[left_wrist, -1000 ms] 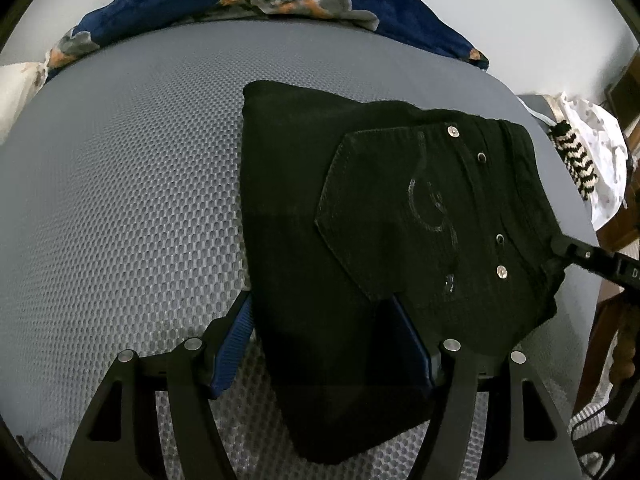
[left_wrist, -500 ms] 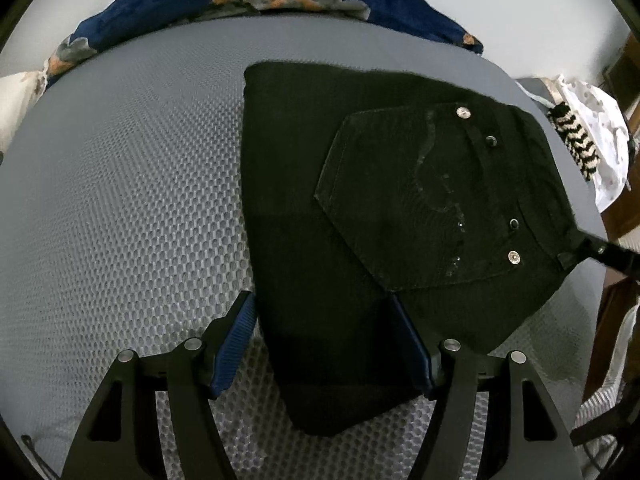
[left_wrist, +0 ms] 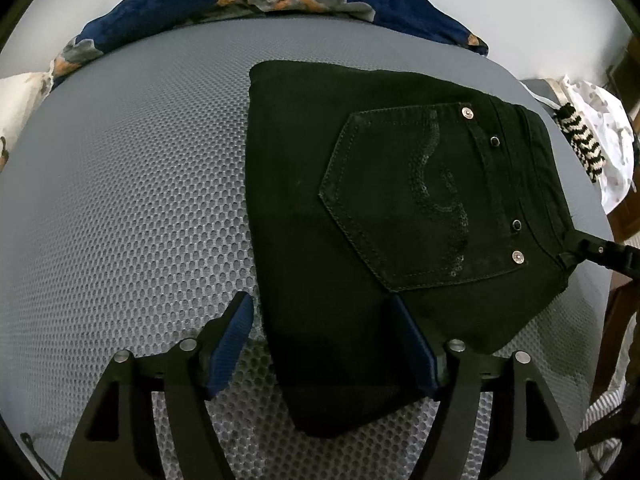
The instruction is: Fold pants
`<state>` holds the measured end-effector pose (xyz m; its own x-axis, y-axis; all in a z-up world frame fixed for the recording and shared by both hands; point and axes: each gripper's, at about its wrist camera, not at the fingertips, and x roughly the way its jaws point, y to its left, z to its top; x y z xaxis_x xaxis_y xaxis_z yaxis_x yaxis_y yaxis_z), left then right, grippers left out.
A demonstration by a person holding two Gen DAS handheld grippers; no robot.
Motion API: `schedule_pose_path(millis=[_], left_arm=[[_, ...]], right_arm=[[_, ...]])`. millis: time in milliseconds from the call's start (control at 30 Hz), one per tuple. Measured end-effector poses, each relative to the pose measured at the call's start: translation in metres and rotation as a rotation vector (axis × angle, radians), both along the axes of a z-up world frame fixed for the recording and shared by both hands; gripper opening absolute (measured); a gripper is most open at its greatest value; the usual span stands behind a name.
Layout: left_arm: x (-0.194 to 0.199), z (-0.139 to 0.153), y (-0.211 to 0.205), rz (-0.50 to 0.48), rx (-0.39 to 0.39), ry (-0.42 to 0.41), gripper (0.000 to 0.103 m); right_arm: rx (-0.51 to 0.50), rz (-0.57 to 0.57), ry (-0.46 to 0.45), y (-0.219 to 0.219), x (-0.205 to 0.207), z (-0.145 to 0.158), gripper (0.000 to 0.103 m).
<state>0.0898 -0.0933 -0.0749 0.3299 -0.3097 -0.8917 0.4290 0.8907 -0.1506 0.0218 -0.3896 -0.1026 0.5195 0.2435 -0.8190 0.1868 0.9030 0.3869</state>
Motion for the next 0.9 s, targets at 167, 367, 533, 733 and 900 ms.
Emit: schedule_pose_path(millis=[167, 367, 533, 733, 900], left_arm=[[0.0, 0.006, 0.006, 0.005, -0.028, -0.007, 0.072], [0.007, 0.017, 0.032, 0.034, -0.097, -0.009, 0.072], [0.025, 0.015, 0.052, 0.083, -0.194, 0.061, 0.072], [0.045, 0.002, 0.05, 0.083, -0.281, 0.187, 0.072], [0.057, -0.01, 0.054, 0.111, -0.351, 0.258, 0.07]], right_arm=[[0.003, 0.005, 0.001, -0.004, 0.001, 0.004, 0.035], [-0.023, 0.026, -0.009, -0.007, 0.003, 0.011, 0.052], [0.064, 0.057, -0.043, -0.018, 0.015, 0.012, 0.057], [0.19, 0.103, -0.011, -0.03, 0.035, -0.01, 0.059], [0.28, 0.145, 0.015, -0.04, 0.048, -0.03, 0.059]])
